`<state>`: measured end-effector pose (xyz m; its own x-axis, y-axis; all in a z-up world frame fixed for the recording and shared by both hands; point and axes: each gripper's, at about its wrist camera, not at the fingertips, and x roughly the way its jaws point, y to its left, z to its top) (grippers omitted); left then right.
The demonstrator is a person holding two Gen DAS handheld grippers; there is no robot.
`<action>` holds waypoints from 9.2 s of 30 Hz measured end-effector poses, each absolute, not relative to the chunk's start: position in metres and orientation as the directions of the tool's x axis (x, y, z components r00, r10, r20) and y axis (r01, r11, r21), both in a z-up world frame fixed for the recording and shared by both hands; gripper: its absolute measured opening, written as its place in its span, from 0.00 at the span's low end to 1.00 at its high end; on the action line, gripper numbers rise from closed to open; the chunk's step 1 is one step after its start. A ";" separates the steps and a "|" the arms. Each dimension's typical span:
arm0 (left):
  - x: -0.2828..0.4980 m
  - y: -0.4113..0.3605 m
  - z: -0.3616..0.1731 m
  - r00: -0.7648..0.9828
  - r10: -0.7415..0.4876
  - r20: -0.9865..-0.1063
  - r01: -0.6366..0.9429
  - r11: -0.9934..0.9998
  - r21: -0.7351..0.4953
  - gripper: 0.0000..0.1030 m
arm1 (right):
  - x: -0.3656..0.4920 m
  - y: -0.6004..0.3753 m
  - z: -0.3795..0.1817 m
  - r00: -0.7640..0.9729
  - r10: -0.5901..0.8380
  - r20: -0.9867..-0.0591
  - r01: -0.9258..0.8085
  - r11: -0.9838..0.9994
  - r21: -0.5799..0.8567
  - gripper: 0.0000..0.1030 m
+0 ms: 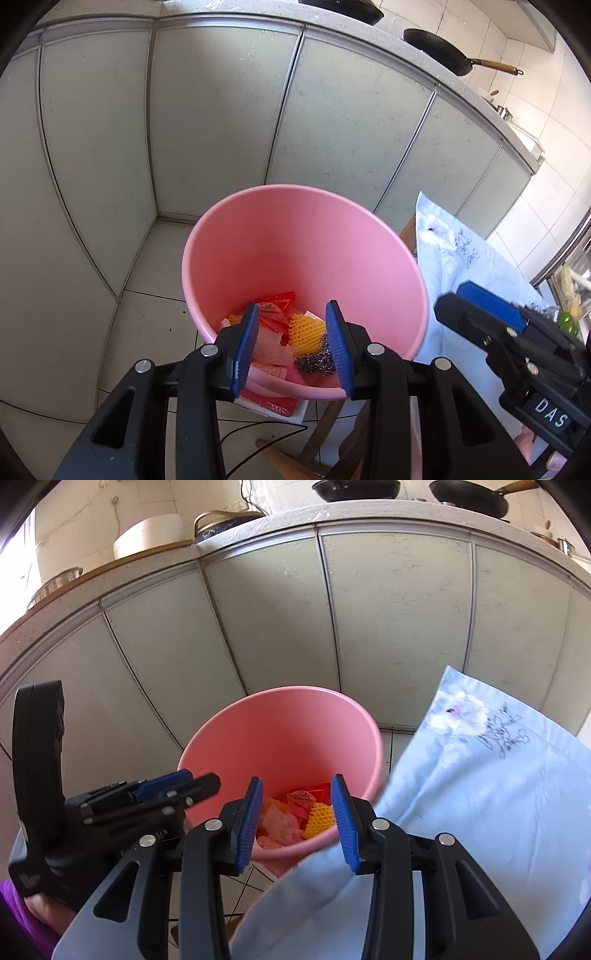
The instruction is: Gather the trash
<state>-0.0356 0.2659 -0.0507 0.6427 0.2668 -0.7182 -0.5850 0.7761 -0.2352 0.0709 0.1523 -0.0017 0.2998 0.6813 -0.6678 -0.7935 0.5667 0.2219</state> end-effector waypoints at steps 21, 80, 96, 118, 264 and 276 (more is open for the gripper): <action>-0.041 0.205 0.001 0.717 0.241 -0.654 -0.483 0.848 -0.216 0.35 | 0.065 0.031 0.008 0.397 0.674 -0.623 -0.677 0.673 0.297 0.38; 0.180 -0.061 -0.036 0.644 -0.300 -0.703 0.196 0.954 -0.227 0.36 | 0.172 -0.209 -0.054 0.694 0.314 -0.648 -0.101 0.934 0.344 0.08; 0.212 -0.092 -0.062 0.647 -0.234 -0.726 0.217 0.969 -0.119 0.08 | 0.178 -0.220 -0.061 0.672 0.358 -0.648 -0.080 0.905 0.417 0.08; 0.115 -0.016 -0.017 0.742 -0.136 -0.656 0.058 0.988 -0.140 0.06 | 0.178 -0.220 -0.061 0.675 0.366 -0.641 -0.088 0.902 0.422 0.08; 0.033 0.130 -0.040 0.707 0.008 -0.707 -0.210 0.957 -0.199 0.06 | 0.108 -0.060 -0.060 0.490 0.265 -0.831 -0.462 0.887 0.010 0.71; 0.042 0.123 -0.041 0.705 -0.009 -0.709 -0.190 0.961 -0.202 0.06 | 0.112 -0.079 -0.058 0.483 0.290 -0.827 -0.456 0.889 0.045 0.37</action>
